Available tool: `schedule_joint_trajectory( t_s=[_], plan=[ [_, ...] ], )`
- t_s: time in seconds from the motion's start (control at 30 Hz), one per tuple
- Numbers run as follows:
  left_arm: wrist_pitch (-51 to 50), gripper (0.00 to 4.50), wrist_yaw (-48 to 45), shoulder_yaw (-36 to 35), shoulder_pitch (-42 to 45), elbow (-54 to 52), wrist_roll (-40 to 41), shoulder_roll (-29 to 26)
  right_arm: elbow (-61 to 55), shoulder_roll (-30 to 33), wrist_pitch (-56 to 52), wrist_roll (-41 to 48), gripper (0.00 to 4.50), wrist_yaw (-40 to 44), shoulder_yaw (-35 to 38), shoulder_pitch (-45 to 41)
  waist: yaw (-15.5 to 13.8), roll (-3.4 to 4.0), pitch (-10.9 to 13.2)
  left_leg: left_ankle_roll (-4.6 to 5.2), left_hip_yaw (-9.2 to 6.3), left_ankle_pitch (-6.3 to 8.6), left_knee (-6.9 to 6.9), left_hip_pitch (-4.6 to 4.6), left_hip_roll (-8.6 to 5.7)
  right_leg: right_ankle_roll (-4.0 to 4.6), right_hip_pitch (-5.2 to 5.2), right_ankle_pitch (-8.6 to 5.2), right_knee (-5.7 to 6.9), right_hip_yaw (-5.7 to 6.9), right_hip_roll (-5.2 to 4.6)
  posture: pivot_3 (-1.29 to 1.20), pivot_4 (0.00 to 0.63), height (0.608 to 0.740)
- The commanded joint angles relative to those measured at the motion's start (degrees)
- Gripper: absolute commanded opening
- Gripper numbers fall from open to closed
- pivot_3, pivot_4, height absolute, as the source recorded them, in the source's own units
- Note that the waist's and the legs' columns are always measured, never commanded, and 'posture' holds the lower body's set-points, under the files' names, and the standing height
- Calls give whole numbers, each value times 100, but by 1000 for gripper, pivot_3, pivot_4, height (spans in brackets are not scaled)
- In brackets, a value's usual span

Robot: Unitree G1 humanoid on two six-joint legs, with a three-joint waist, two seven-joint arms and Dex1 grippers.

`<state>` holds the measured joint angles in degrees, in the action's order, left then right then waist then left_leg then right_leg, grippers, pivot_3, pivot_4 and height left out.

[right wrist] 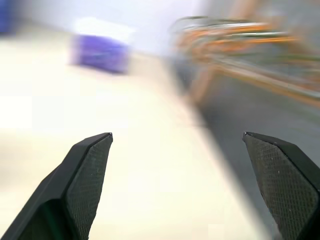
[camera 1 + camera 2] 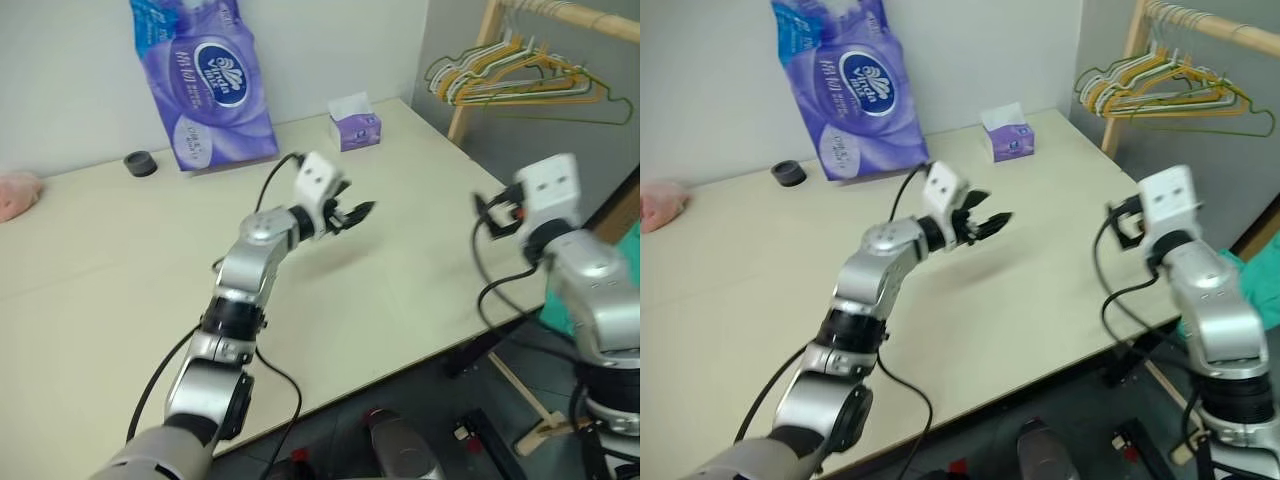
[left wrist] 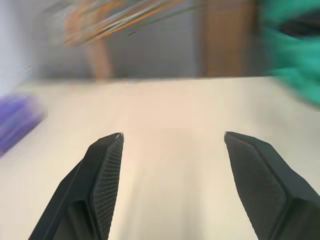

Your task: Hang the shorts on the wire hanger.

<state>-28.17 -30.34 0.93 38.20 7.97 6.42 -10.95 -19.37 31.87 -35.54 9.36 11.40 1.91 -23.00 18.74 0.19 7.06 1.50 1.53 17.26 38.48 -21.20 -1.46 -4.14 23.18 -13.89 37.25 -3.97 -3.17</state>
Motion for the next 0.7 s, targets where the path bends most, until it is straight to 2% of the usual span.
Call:
schedule_joint_trajectory(
  t_s=[0.03, 0.13, 0.27, 0.37, 0.53, 0.7],
  plan=[
    [-299, 3397, 1304, -381, -957, -1272, -489, 74, 502, -447, 1158, -464, 4454, -93, -421, 1, -135, -14, -7, 0, -5, 1, 16, -7, -1, -1, 1, 4, 1, 5, -1, -205, 106, 740],
    [-611, 3397, 1981, -617, -1751, -2003, -555, 348, 1086, -819, 1670, -426, 4454, 279, -707, 37, -348, -48, -16, 2, -16, 4, 35, -13, 0, 1, -2, 23, 2, 10, 1, -166, 104, 740],
    [-436, 3397, 2812, -833, -2556, -2272, -954, 504, 2081, -1554, 2197, -45, 4454, 719, -732, -50, -759, -79, -18, 6, -40, 4, 45, -26, 0, 8, -1, 55, -9, 32, 4, -102, 100, 740],
    [-310, 3397, 2975, -1048, -2715, -2284, -810, 558, 2645, -1906, 2560, -195, 4454, 712, -770, -241, -996, -82, -18, 6, -59, 3, 46, -26, 0, 22, 1, 65, -5, 44, 9, -55, 98, 740],
    [-154, 3397, 2831, -1110, -2700, -2206, -655, 417, 3153, -2143, 2987, -347, 4454, 776, -801, -423, -1402, -84, -17, -11, -89, -11, 46, -31, 5, 44, 0, 77, -4, 110, 11, -9, 101, 740],
    [91, 3397, 2743, -1123, -2692, -2089, -584, 217, 3301, -2194, 3127, -392, 4454, 897, -767, -429, -1588, -84, -17, -30, -123, -23, 46, -50, 7, 58, 3, 78, -7, 150, 10, 17, 99, 740]
  ],
)
